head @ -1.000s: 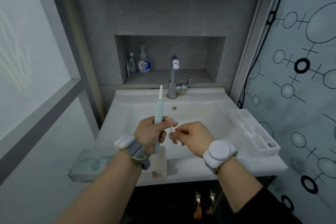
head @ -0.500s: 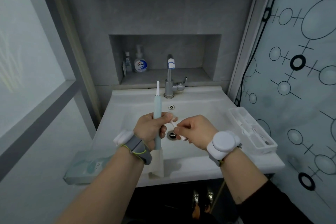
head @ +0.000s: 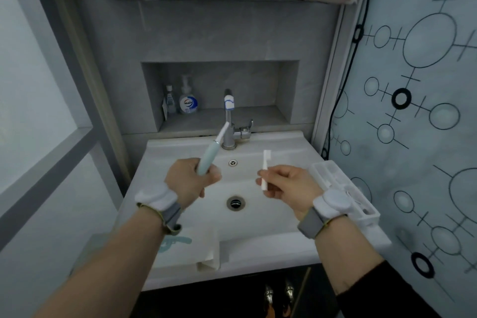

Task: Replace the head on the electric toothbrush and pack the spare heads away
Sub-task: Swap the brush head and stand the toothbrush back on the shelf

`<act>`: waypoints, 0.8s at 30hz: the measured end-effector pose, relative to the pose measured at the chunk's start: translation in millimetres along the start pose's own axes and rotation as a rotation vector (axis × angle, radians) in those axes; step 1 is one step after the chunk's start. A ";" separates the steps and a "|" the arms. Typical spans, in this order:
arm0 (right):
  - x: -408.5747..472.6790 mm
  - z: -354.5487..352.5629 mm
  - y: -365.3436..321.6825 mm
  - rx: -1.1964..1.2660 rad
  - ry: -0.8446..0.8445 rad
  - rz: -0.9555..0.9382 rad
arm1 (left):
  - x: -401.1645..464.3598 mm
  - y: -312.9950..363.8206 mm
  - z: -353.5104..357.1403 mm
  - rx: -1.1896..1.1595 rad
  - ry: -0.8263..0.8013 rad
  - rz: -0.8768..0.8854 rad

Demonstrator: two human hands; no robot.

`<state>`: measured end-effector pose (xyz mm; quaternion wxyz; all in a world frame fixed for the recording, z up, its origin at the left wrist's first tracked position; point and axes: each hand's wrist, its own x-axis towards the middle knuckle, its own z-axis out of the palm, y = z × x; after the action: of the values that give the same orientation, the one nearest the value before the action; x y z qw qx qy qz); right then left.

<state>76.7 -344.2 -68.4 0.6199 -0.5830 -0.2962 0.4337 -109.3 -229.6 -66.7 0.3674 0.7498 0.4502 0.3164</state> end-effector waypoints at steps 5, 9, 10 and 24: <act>9.4 3.5 -30.1 0.390 0.038 -0.105 | -10.9 -2.7 15.6 0.135 -0.099 0.101; 14.3 5.3 -38.9 0.456 0.054 -0.145 | -16.4 -5.3 24.1 0.143 -0.141 0.152; 14.0 6.2 -37.9 0.450 0.048 -0.142 | -17.6 -6.4 25.6 0.151 -0.148 0.167; 9.0 6.5 -28.8 0.365 -0.001 -0.094 | -15.9 -11.3 31.8 0.184 -0.161 0.182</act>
<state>80.5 -331.6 -40.5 0.7349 -0.4460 -0.2397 0.4511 -95.0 -248.9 -95.2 0.3020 0.8410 0.3764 0.2447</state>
